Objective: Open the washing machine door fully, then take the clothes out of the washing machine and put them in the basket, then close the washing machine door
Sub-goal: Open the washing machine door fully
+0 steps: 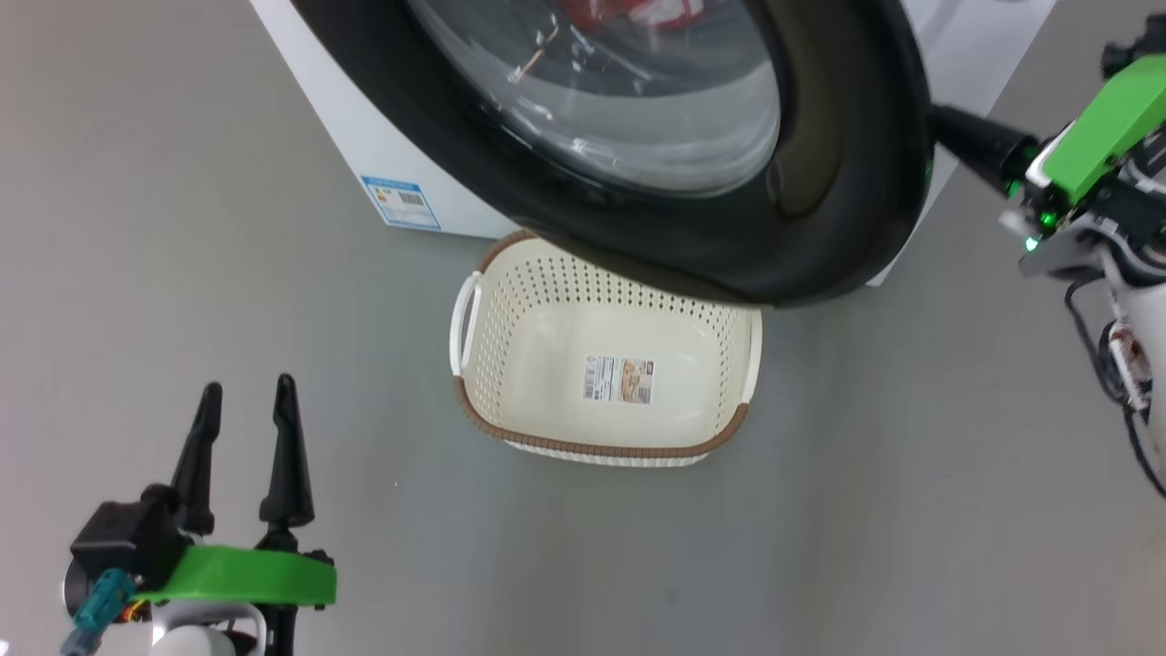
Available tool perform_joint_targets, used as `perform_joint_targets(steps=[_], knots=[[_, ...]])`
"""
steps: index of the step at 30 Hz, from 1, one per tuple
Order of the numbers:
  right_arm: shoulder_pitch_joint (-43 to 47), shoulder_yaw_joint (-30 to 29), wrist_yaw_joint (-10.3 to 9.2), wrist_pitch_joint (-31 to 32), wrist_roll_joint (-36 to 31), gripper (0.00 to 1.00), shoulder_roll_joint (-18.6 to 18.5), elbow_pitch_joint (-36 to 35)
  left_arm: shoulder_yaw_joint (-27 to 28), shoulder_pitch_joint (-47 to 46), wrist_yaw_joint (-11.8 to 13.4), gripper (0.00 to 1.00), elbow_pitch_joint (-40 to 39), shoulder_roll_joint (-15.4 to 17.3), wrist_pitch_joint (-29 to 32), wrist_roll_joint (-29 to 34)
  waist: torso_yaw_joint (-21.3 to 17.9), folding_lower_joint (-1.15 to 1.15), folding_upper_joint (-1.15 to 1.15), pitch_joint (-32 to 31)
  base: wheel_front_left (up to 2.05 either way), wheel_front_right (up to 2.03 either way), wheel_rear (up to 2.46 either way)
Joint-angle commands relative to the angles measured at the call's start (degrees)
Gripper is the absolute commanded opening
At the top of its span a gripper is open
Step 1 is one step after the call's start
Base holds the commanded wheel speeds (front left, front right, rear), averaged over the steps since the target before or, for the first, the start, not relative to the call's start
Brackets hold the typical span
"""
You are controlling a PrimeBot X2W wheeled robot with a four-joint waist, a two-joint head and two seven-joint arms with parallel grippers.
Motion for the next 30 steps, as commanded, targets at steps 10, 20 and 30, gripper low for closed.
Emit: perform_joint_targets(steps=[10,20,30], knots=[[7.0,0.4,0.10,2.3,2.5,0.00,2.5,-4.1,2.8,2.8,-0.4,1.00,-0.8,1.3,-0.5,1.8,1.2,0.00,0.00,-6.0,0.00,0.00,0.00],[12.5,0.1,0.10,3.7,4.3,0.00,4.1,-7.1,3.1,4.7,-0.7,1.00,-0.1,1.3,-0.5,2.4,2.5,0.00,0.00,-8.9,0.00,0.00,0.00],[17.2,-0.3,0.10,4.6,5.2,0.00,4.8,-9.5,3.0,5.8,-0.9,1.00,0.9,1.3,-0.5,3.0,4.7,0.00,0.00,-11.0,0.00,0.00,0.00]])
